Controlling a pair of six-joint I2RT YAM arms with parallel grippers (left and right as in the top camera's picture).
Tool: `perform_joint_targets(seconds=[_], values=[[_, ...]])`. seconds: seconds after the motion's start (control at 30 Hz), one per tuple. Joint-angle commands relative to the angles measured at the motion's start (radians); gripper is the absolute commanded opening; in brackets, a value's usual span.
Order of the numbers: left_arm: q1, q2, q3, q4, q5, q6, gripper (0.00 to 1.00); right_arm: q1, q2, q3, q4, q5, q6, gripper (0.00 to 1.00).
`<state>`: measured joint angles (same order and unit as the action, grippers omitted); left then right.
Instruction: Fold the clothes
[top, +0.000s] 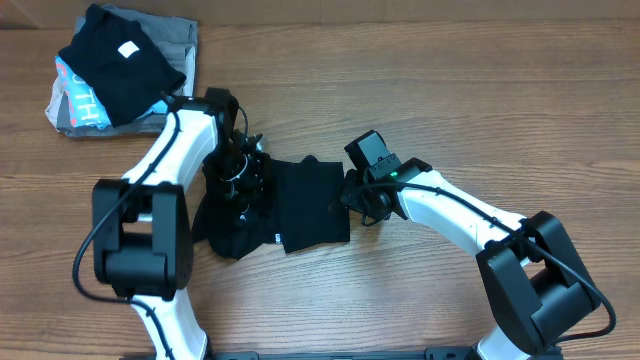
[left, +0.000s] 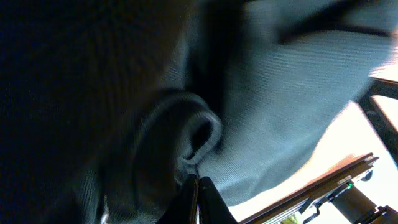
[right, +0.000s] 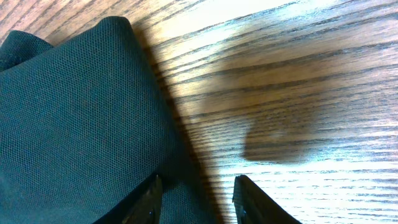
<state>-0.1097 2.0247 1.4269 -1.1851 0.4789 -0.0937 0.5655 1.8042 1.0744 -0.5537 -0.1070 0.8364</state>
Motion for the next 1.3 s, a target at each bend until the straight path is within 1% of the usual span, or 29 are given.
perform_joint_targets(seconds=[0.0, 0.17, 0.33, 0.57, 0.63, 0.77, 0.87, 0.93, 1.0, 1.1, 1.13, 1.17, 1.2, 1.23, 1.27], values=[[0.027, 0.047, -0.007, -0.001, -0.016, 0.025, 0.04, 0.003, 0.004, 0.005, 0.002, 0.001, -0.006, 0.42], [0.101, 0.053, -0.007, -0.004, -0.095, 0.003, 0.04, 0.003, 0.004, 0.005, 0.002, 0.001, -0.006, 0.42], [0.196, 0.055, -0.017, 0.000, -0.093, 0.014, 0.04, 0.003, 0.004, 0.005, 0.001, 0.001, -0.006, 0.42], [0.265, 0.057, -0.082, 0.046, -0.095, 0.019, 0.04, 0.003, 0.004, 0.005, -0.011, 0.001, -0.008, 0.41], [0.296, 0.057, -0.086, 0.043, -0.095, 0.015, 0.04, 0.003, 0.002, 0.007, -0.019, 0.001, -0.027, 0.41], [0.356, 0.056, -0.081, 0.029, -0.101, -0.016, 0.04, 0.005, -0.034, 0.024, -0.051, 0.001, -0.045, 0.38], [0.389, 0.042, -0.069, 0.011, -0.102, -0.026, 0.04, 0.037, -0.096, 0.043, -0.054, 0.001, -0.081, 0.38], [0.401, 0.019, -0.062, 0.004, -0.101, -0.026, 0.04, 0.072, -0.132, 0.058, -0.048, 0.001, -0.108, 0.47], [0.405, -0.018, -0.053, -0.004, -0.092, -0.026, 0.04, 0.119, -0.148, 0.081, -0.029, 0.001, -0.152, 0.72], [0.403, -0.083, -0.050, -0.008, -0.077, -0.026, 0.04, 0.179, -0.146, 0.107, -0.008, 0.020, -0.157, 0.74], [0.402, -0.100, -0.050, -0.010, -0.078, -0.026, 0.08, 0.197, -0.146, 0.107, 0.005, 0.032, -0.157, 0.76], [0.401, -0.117, -0.050, -0.013, -0.078, -0.026, 0.16, 0.217, -0.144, 0.107, 0.018, 0.049, -0.156, 0.76], [0.400, -0.131, -0.050, -0.016, -0.078, -0.026, 0.28, 0.230, -0.141, 0.107, 0.025, 0.064, -0.156, 0.76], [0.400, -0.139, -0.050, -0.019, -0.078, -0.026, 0.38, 0.247, -0.137, 0.107, 0.030, 0.079, -0.156, 0.76], [0.399, -0.142, -0.050, -0.019, -0.078, -0.026, 0.39, 0.264, -0.129, 0.107, 0.037, 0.092, -0.156, 0.76]])
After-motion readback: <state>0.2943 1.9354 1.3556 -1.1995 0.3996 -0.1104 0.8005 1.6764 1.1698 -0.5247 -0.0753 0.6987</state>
